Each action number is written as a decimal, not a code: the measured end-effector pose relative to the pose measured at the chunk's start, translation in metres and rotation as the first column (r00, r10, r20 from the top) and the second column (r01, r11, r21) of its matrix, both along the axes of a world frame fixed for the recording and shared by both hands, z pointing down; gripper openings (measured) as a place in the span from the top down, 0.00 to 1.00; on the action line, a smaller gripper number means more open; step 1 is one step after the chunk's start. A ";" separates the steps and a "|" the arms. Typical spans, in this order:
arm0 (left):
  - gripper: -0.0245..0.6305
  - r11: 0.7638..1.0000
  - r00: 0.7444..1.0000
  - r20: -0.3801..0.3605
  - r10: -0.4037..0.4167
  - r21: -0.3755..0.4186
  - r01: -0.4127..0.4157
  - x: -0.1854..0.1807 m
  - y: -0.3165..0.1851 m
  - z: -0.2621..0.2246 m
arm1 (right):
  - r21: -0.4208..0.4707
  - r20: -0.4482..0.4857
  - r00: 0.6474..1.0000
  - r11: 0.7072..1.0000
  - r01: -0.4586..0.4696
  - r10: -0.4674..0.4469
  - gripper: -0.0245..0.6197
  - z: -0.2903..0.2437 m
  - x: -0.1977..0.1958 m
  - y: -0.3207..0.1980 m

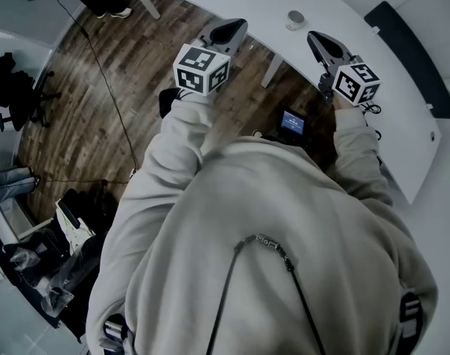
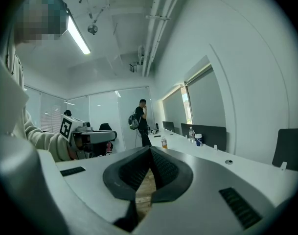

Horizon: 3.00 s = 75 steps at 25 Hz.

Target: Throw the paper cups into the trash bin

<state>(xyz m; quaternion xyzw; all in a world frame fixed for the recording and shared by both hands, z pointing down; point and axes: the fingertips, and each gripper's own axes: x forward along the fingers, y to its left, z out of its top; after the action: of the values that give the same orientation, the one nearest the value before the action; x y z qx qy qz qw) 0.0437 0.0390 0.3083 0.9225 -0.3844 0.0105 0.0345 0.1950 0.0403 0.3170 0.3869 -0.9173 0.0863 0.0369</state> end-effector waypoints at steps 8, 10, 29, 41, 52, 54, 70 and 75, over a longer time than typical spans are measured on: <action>0.96 0.999 1.000 -0.007 -0.003 -0.034 0.002 0.014 -0.028 0.008 | 0.083 -0.070 0.994 0.993 -0.083 0.089 0.94 -0.010 0.020 -0.046; 0.96 0.999 1.000 -0.022 -0.017 -0.038 0.016 0.018 -0.038 0.009 | 0.132 -0.110 0.988 0.987 -0.092 0.107 0.94 -0.015 0.025 -0.058; 0.96 0.998 0.998 -0.041 -0.054 -0.040 0.053 0.059 -0.103 0.022 | -0.016 -0.056 0.998 1.000 -0.008 0.008 0.94 0.025 0.067 -0.107; 0.96 0.997 1.000 -0.023 0.002 -0.074 -0.004 0.071 -0.148 0.040 | -0.084 -0.071 0.993 0.991 -0.102 0.096 0.94 0.055 0.093 -0.131; 0.96 0.988 0.987 -0.045 0.152 -0.011 -0.152 0.080 -0.286 0.034 | -0.083 -0.152 0.971 0.977 -0.197 0.183 0.94 0.062 0.083 -0.234; 0.96 0.982 0.981 -0.045 0.187 -0.031 -0.189 0.079 -0.308 0.039 | -0.100 -0.139 0.966 0.967 -0.234 0.219 0.94 0.063 0.080 -0.251; 0.96 0.936 0.940 -0.010 0.340 -0.094 -0.339 0.135 -0.411 0.052 | -0.213 -0.167 0.945 0.926 -0.312 0.280 0.94 0.077 0.105 -0.319; 0.96 0.932 0.939 -0.016 0.344 -0.118 -0.343 0.141 -0.401 0.060 | -0.242 -0.186 0.955 0.931 -0.273 0.232 0.94 0.089 0.107 -0.325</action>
<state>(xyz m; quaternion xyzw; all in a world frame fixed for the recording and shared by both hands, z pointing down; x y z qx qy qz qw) 0.1845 -0.3624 0.3680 0.9717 -0.2161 0.0415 0.0859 0.3021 -0.2850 0.4065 0.4989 -0.8344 0.1819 0.1475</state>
